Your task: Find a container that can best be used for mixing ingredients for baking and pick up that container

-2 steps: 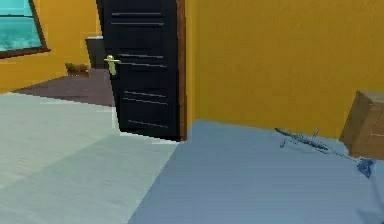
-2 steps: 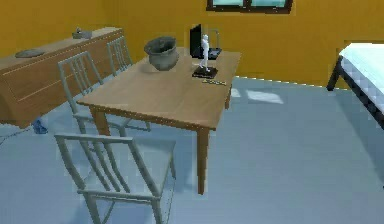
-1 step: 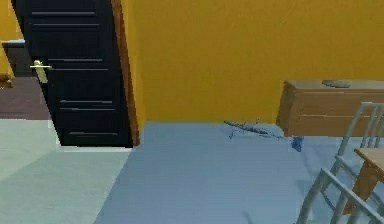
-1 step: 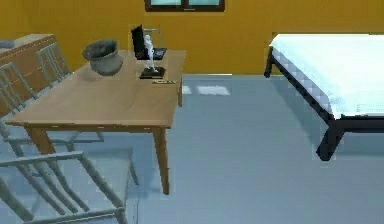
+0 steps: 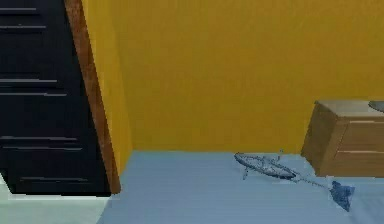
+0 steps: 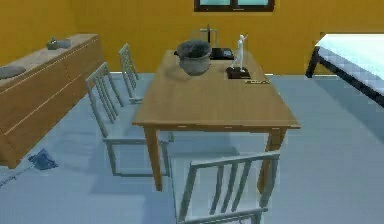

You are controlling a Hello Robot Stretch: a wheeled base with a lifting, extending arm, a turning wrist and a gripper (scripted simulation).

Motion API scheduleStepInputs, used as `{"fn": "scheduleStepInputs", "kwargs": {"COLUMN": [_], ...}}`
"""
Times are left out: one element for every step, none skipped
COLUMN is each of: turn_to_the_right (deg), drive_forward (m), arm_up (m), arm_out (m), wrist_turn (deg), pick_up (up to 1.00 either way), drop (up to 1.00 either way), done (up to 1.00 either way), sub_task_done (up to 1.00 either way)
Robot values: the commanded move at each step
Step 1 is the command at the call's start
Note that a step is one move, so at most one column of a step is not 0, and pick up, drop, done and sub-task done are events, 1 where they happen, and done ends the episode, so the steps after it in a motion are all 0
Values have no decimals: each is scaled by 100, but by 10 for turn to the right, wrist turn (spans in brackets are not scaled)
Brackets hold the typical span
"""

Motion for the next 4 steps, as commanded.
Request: {"fn": "scheduleStepInputs", "kwargs": {"turn_to_the_right": [390,0,390,0], "drive_forward": [0,100,0,100], "arm_up": [0,0,0,0], "arm_out": [0,0,0,0], "wrist_turn": [0,0,0,0], "pick_up": [0,0,0,0], "drop": [0,0,0,0], "done": [0,0,0,0], "sub_task_done": [0,0,0,0]}}
